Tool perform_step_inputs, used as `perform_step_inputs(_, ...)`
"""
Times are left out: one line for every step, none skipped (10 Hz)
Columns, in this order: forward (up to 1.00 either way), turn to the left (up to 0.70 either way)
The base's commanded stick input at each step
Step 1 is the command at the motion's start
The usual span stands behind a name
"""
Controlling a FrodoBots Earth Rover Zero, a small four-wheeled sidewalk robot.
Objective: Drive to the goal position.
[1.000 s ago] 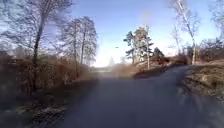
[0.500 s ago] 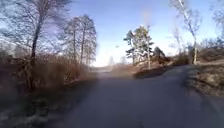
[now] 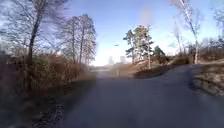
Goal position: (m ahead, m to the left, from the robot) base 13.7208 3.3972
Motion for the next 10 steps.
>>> perform_step_inputs(0.85, 0.00)
perform_step_inputs(0.85, 0.00)
perform_step_inputs(0.85, 0.00)
perform_step_inputs(0.85, 0.00)
perform_step_inputs(0.85, 0.00)
perform_step_inputs(0.85, 0.00)
perform_step_inputs(0.85, 0.00)
perform_step_inputs(0.85, 0.00)
perform_step_inputs(0.85, 0.00)
perform_step_inputs(0.85, 0.00)
